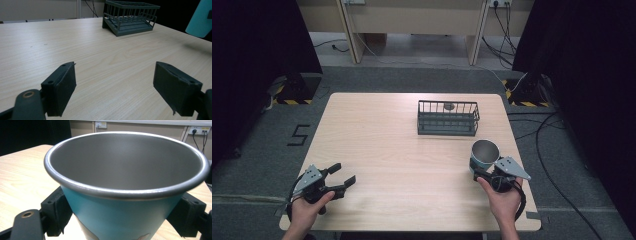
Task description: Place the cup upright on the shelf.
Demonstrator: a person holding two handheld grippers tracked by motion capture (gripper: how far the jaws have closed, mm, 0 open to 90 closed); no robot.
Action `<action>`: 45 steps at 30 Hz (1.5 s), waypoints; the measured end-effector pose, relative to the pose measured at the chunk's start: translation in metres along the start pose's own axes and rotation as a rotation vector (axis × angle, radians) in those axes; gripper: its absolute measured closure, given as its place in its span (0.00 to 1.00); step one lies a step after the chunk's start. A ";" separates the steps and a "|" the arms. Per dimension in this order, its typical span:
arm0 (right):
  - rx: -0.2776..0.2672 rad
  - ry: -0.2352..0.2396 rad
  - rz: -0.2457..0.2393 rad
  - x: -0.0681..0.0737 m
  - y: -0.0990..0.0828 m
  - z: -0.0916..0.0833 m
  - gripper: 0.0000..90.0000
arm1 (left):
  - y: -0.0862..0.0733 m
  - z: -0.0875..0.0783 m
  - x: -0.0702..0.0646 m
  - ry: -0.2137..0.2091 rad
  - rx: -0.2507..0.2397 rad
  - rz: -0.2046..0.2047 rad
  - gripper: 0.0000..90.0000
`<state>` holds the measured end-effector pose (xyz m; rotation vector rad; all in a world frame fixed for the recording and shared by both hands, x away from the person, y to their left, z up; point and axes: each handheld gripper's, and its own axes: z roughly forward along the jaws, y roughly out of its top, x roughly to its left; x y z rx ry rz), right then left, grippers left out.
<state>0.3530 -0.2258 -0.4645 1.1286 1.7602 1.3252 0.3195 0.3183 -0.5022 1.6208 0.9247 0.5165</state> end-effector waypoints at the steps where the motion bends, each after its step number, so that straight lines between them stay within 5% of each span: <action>1: 0.000 -0.001 -0.001 0.000 0.001 0.001 0.20 | 0.000 0.000 0.000 0.000 0.000 0.000 0.20; 45: -0.030 0.006 -0.005 -0.002 0.040 0.045 0.20 | 0.000 0.000 0.000 0.000 -0.002 0.008 0.20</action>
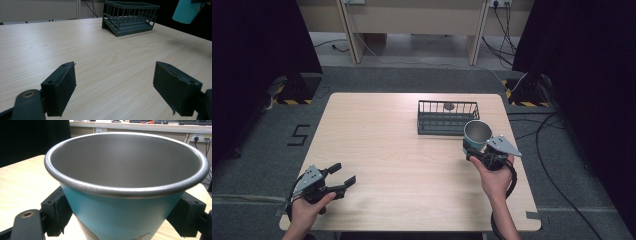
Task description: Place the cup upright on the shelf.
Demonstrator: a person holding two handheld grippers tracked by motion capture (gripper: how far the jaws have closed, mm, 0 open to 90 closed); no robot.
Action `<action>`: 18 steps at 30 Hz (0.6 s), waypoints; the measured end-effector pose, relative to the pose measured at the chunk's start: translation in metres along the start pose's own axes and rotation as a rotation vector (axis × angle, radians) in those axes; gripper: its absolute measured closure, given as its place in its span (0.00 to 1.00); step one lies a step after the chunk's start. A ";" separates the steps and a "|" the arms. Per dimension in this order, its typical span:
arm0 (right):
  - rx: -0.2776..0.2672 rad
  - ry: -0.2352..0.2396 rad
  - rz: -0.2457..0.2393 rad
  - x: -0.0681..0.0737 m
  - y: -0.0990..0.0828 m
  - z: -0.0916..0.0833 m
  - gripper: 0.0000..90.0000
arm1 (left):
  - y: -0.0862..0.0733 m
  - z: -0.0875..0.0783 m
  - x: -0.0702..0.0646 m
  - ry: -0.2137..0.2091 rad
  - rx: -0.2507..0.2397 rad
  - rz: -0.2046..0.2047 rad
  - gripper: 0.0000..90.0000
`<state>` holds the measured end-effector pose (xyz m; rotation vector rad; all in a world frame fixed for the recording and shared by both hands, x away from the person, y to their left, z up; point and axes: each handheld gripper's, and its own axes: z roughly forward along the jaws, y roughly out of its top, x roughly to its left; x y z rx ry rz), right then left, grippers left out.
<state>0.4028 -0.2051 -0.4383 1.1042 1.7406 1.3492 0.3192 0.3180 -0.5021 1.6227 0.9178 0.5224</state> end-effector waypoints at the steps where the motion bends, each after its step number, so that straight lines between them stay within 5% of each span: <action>1: 0.002 0.000 0.003 0.000 0.001 0.001 0.20 | 0.000 0.000 0.000 0.001 -0.001 0.000 0.20; 18: -0.012 -0.004 0.005 -0.001 0.012 0.014 0.20 | 0.000 -0.001 0.000 0.003 -0.003 -0.002 0.20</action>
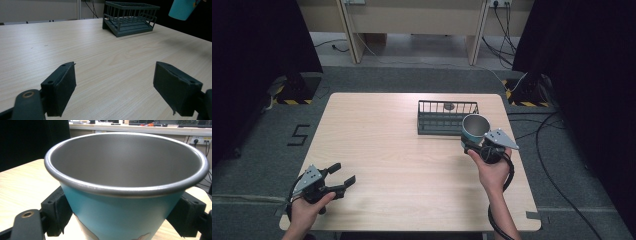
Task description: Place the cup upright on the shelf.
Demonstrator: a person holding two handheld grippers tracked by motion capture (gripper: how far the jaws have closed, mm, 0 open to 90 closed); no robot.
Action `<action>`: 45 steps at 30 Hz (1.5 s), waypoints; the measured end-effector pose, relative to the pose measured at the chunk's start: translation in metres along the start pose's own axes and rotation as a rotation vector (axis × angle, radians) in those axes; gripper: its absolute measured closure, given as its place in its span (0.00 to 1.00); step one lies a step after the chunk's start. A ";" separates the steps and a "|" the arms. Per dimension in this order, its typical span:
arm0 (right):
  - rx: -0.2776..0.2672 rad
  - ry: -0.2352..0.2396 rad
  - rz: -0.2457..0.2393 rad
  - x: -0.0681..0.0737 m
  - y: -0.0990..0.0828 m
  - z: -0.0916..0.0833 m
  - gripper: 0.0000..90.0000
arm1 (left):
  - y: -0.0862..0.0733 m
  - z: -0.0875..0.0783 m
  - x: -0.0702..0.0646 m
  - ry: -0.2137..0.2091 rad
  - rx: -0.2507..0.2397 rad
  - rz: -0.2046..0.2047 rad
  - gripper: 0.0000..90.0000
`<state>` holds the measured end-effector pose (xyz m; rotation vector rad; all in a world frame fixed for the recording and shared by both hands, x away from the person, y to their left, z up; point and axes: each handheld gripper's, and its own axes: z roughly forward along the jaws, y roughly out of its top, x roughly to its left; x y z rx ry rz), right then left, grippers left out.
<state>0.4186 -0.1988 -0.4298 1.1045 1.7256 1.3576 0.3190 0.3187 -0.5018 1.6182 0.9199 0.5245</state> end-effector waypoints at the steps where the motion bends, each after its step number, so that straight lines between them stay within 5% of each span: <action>1: 0.000 0.001 0.001 0.000 0.000 0.001 0.20 | 0.000 0.000 0.000 0.000 0.000 0.000 0.20; 45: -0.010 -0.012 0.011 -0.007 0.027 0.029 0.20 | 0.000 0.000 0.001 0.000 -0.003 -0.006 0.20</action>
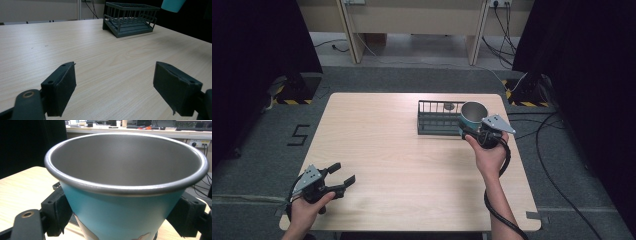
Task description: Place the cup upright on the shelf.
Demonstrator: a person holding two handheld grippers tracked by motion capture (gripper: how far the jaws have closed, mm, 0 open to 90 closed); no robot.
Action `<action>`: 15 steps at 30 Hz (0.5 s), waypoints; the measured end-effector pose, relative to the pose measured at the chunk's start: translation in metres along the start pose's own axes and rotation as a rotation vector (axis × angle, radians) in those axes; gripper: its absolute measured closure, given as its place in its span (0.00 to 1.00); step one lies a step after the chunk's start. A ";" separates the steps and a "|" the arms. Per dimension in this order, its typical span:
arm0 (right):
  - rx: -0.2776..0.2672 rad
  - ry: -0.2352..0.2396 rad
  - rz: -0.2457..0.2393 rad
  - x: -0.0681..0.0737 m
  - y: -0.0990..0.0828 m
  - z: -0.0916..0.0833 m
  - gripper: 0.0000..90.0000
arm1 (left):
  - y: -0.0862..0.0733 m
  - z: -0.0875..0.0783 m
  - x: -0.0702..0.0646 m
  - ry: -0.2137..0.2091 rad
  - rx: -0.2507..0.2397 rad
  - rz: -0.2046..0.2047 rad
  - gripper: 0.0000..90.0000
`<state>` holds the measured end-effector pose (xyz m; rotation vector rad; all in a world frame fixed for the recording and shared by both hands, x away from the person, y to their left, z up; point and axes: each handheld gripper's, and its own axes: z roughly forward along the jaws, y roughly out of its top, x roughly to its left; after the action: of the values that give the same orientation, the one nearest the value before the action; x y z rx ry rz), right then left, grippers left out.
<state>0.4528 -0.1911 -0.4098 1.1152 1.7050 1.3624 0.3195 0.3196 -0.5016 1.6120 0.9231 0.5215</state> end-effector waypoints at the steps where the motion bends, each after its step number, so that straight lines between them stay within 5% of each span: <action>1: 0.000 0.000 -0.001 0.000 0.001 0.001 0.20 | 0.000 0.000 0.000 0.000 0.000 0.000 0.20; 15: -0.004 0.007 0.004 0.002 0.009 0.014 0.20 | 0.000 0.000 0.000 -0.001 0.001 0.002 0.20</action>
<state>0.4662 -0.1825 -0.4038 1.1142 1.7048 1.3729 0.3194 0.3198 -0.5014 1.6137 0.9216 0.5217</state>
